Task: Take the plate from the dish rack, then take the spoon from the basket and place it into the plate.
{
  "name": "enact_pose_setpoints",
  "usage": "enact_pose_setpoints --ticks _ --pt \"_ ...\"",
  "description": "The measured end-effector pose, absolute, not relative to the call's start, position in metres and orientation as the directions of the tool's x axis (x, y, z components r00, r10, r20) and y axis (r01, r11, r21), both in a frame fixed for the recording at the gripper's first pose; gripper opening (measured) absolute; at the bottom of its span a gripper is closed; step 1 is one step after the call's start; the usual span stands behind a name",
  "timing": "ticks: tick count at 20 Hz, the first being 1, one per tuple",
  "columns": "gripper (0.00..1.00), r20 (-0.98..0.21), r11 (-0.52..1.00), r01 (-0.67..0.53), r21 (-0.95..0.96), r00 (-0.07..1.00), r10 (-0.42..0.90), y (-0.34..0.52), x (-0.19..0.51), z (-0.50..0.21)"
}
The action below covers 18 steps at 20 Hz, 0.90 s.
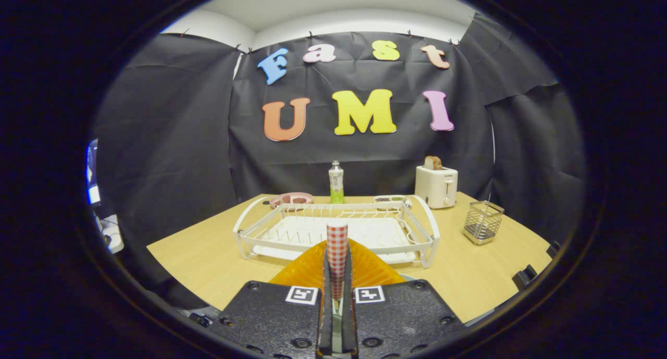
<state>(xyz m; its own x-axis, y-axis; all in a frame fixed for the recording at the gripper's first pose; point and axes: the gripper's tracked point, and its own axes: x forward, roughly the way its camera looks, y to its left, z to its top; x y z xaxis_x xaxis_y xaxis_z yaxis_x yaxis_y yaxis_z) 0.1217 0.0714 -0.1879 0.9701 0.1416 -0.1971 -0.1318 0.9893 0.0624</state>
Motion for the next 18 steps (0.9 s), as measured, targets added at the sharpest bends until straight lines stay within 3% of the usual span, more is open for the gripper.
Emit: enact_pose_setpoints --ticks 10,11,14,18 --pt "0.19 -0.232 0.997 -0.075 0.035 0.969 0.081 0.05 0.12 -0.201" --pt "0.26 -0.235 0.997 -0.068 0.028 0.969 0.072 0.045 0.12 -0.199" --pt "0.63 -0.231 0.998 -0.036 0.05 0.972 0.047 0.024 0.112 -0.192" --pt "0.88 -0.203 0.991 -0.024 0.135 0.978 0.051 0.001 0.101 -0.176"
